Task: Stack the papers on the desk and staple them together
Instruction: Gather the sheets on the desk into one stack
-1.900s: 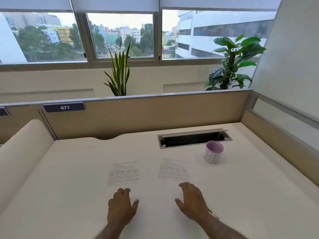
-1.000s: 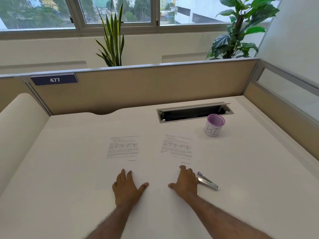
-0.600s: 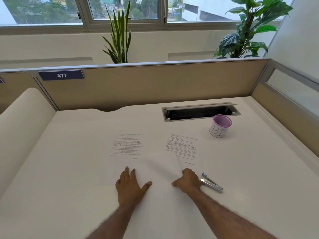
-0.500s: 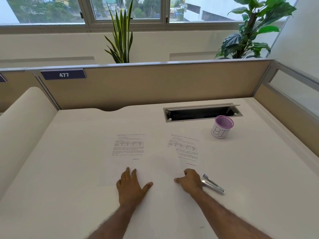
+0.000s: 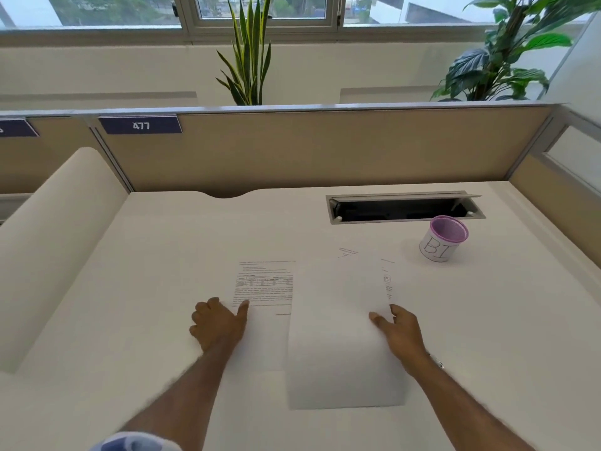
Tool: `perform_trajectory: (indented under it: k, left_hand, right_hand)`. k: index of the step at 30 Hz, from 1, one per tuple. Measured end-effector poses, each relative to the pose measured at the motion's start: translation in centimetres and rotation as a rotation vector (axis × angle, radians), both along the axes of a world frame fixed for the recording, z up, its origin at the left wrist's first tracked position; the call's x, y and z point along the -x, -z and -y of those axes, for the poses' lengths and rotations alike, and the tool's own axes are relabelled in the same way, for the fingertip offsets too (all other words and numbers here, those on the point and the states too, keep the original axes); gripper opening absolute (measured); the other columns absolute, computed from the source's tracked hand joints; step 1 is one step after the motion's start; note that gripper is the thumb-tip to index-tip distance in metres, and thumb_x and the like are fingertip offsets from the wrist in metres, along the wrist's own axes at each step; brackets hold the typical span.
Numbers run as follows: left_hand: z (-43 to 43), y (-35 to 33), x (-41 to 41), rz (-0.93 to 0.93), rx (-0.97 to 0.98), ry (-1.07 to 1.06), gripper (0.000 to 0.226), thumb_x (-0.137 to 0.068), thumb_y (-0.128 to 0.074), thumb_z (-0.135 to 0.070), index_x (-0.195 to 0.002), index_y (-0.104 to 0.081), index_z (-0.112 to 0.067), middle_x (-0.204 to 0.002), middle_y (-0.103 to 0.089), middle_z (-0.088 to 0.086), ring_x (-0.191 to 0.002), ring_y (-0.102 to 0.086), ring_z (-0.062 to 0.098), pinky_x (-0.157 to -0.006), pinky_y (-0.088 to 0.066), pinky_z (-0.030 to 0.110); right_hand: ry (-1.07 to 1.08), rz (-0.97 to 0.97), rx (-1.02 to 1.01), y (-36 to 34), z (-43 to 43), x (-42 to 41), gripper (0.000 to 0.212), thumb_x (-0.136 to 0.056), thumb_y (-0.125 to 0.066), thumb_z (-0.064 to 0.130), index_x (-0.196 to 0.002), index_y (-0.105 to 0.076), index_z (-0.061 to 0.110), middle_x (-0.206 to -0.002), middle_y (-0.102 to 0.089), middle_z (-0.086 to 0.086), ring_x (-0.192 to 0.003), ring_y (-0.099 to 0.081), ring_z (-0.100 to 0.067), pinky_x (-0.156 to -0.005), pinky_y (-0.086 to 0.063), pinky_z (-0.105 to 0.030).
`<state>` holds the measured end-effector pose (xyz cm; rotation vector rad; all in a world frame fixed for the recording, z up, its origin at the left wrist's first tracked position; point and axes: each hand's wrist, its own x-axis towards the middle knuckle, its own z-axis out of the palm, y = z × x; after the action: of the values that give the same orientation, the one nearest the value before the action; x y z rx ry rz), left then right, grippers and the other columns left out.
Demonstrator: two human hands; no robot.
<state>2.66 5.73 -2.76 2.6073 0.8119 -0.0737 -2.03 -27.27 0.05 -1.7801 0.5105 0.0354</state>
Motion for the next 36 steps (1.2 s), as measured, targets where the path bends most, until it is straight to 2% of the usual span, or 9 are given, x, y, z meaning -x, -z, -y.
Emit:
perform_trajectory:
  k: [5,13,17,20,25,28,30,32,36]
  left_hand:
    - [0.4,-0.4,-2.1,-0.078,-0.014,-0.063,0.097,-0.064,-0.06,-0.079,-0.121,-0.048,-0.001,-0.124,-0.046,0.017,-0.117,-0.044,0.035,-0.095,-0.04,0.048]
    - [1.0,-0.7,-3.6,-0.19,-0.007,-0.07,0.095,-0.061,-0.072,-0.068,-0.124,-0.045,-0.003,-0.129,-0.044,0.015,-0.123,-0.042,0.032,-0.098,-0.04,0.046]
    - [0.6,-1.5,-4.0,-0.145,0.199,-0.069,0.089,-0.059,-0.084,-0.048,-0.122,-0.036,-0.005,-0.124,-0.059,0.015,-0.117,-0.056,0.035,-0.093,-0.047,0.043]
    - [-0.5,-1.3,-3.6,-0.095,0.377,0.005,0.086,-0.066,-0.084,-0.033,-0.131,-0.033,-0.008,-0.125,-0.061,0.014,-0.114,-0.06,0.035,-0.089,-0.048,0.04]
    - [-1.5,-0.5,-1.8,0.028,0.581,0.154,0.03,-0.093,-0.058,-0.021,-0.118,-0.063,-0.006,-0.124,-0.067,0.014,-0.111,-0.062,0.031,-0.088,-0.047,0.033]
    - [-2.1,-0.3,-0.9,0.073,0.724,0.11,0.027,-0.098,-0.049,-0.018,-0.115,-0.065,-0.007,-0.119,-0.069,0.013,-0.106,-0.065,0.029,-0.095,-0.052,0.042]
    - [-2.5,-0.1,-0.6,0.085,0.775,0.085,0.025,-0.098,-0.048,-0.022,-0.107,-0.068,-0.009,-0.111,-0.072,0.01,-0.1,-0.068,0.028,-0.092,-0.054,0.046]
    - [-2.5,0.0,-0.2,0.115,0.776,0.084,0.026,-0.098,-0.051,-0.027,-0.102,-0.069,-0.01,-0.103,-0.073,0.006,-0.096,-0.069,0.027,-0.088,-0.056,0.045]
    - [-2.4,0.3,0.4,0.139,0.731,0.132,0.029,-0.093,-0.058,-0.031,-0.114,-0.067,-0.012,-0.108,-0.073,0.004,-0.098,-0.069,0.022,-0.089,-0.056,0.042]
  right_hand:
    - [0.022,0.017,-0.092,-0.6,-0.4,-1.2,0.007,-0.085,-0.07,0.01,-0.087,-0.071,0.017,-0.094,-0.076,-0.009,-0.086,-0.072,-0.03,-0.081,-0.056,-0.043]
    - [0.024,0.003,-0.226,-0.6,-1.3,-3.9,0.018,-0.084,-0.071,0.01,-0.101,-0.071,0.006,-0.1,-0.075,-0.014,-0.092,-0.071,-0.035,-0.087,-0.056,-0.047]
    - [0.013,-0.024,-0.298,-0.2,-2.7,-4.8,0.021,-0.084,-0.07,0.008,-0.105,-0.07,0.006,-0.1,-0.075,-0.012,-0.092,-0.071,-0.033,-0.088,-0.056,-0.046]
    - [-0.013,-0.055,-0.308,0.3,-3.8,-5.4,0.019,-0.084,-0.071,0.008,-0.103,-0.071,0.008,-0.099,-0.075,-0.011,-0.09,-0.071,-0.032,-0.088,-0.056,-0.046]
    - [-0.045,-0.074,-0.21,1.8,-6.1,-5.9,0.016,-0.084,-0.071,0.01,-0.1,-0.071,0.005,-0.095,-0.075,-0.01,-0.081,-0.07,-0.027,-0.076,-0.057,-0.036]
    - [-0.12,-0.082,-0.105,2.8,-7.6,-6.0,0.005,-0.085,-0.07,0.014,-0.087,-0.071,0.018,-0.094,-0.075,-0.005,-0.085,-0.071,-0.024,-0.081,-0.058,-0.04]
    - [-0.158,-0.101,-0.046,3.3,-8.6,-6.1,0.003,-0.085,-0.07,0.018,-0.082,-0.071,0.017,-0.09,-0.076,-0.004,-0.084,-0.071,-0.024,-0.081,-0.058,-0.041]
    - [-0.172,-0.115,0.028,3.6,-9.6,-6.3,0.01,-0.084,-0.071,0.021,-0.084,-0.07,0.012,-0.086,-0.074,-0.002,-0.084,-0.07,-0.023,-0.081,-0.057,-0.039]
    - [-0.185,-0.116,0.093,3.6,-11.3,-6.4,0.021,-0.085,-0.07,0.025,-0.095,-0.068,0.007,-0.095,-0.073,-0.006,-0.09,-0.068,-0.024,-0.08,-0.052,-0.031]
